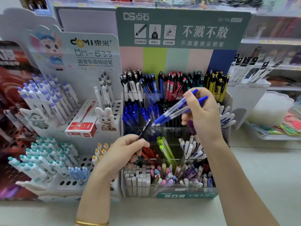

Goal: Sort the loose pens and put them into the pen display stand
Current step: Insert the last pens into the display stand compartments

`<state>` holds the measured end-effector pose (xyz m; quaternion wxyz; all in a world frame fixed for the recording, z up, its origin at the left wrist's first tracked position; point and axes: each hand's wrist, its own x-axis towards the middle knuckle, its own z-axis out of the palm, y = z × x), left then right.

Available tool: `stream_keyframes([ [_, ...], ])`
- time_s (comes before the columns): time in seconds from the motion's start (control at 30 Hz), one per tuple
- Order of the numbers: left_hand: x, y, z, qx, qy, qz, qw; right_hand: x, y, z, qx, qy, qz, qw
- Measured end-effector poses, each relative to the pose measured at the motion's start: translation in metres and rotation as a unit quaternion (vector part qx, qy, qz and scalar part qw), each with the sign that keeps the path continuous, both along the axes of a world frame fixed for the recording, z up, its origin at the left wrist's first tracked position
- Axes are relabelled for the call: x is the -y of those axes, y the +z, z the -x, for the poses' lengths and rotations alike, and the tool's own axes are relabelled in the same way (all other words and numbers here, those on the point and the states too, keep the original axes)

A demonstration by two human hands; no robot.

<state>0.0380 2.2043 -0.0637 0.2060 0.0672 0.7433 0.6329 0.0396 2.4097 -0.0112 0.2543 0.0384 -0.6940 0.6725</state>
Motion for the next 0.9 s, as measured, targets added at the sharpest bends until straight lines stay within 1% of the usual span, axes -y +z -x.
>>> stream_keyframes([
  [0.07, 0.0, 0.002, 0.001, 0.003, 0.041, -0.034, 0.999, 0.011, 0.001, 0.006, -0.036, -0.058, -0.116, 0.991],
  [0.1, -0.001, 0.003, 0.001, 0.004, 0.055, -0.05, 0.997, 0.018, -0.001, 0.011, -0.045, -0.077, -0.185, 0.979],
  [0.17, -0.002, 0.004, 0.002, 0.0, 0.073, -0.074, 0.995, 0.029, -0.004, 0.022, -0.041, -0.097, -0.318, 0.942],
  [0.27, -0.001, 0.002, 0.003, -0.001, 0.084, -0.1, 0.991, 0.044, -0.005, 0.038, 0.016, -0.091, -0.46, 0.883],
  [0.37, 0.0, 0.0, 0.004, -0.001, 0.086, -0.121, 0.989, 0.054, -0.005, 0.048, 0.097, -0.081, -0.541, 0.831],
  [0.43, 0.001, -0.001, 0.004, 0.002, 0.087, -0.133, 0.987, 0.059, -0.004, 0.049, 0.102, -0.101, -0.565, 0.812],
  [0.47, 0.001, -0.001, 0.004, 0.003, 0.088, -0.138, 0.987, 0.061, -0.004, 0.048, 0.09, -0.112, -0.567, 0.811],
  [0.57, 0.002, -0.001, 0.004, 0.004, 0.088, -0.148, 0.985, 0.063, -0.013, 0.045, 0.027, -0.133, -0.557, 0.819],
  [0.63, 0.002, -0.001, 0.005, 0.005, 0.089, -0.156, 0.984, 0.063, -0.023, 0.044, -0.018, -0.143, -0.572, 0.807],
  [0.73, 0.001, -0.002, 0.005, 0.0, 0.09, -0.168, 0.982, 0.067, -0.038, 0.047, -0.051, -0.189, -0.564, 0.802],
  [0.8, 0.0, -0.002, 0.006, -0.004, 0.091, -0.18, 0.979, 0.071, -0.044, 0.049, -0.076, -0.217, -0.566, 0.792],
  [0.83, 0.0, -0.003, 0.006, -0.005, 0.09, -0.186, 0.978, 0.072, -0.046, 0.051, -0.086, -0.222, -0.558, 0.795],
  [0.9, -0.001, -0.003, 0.007, -0.008, 0.087, -0.193, 0.977, 0.07, -0.042, 0.053, -0.076, -0.214, -0.531, 0.816],
])
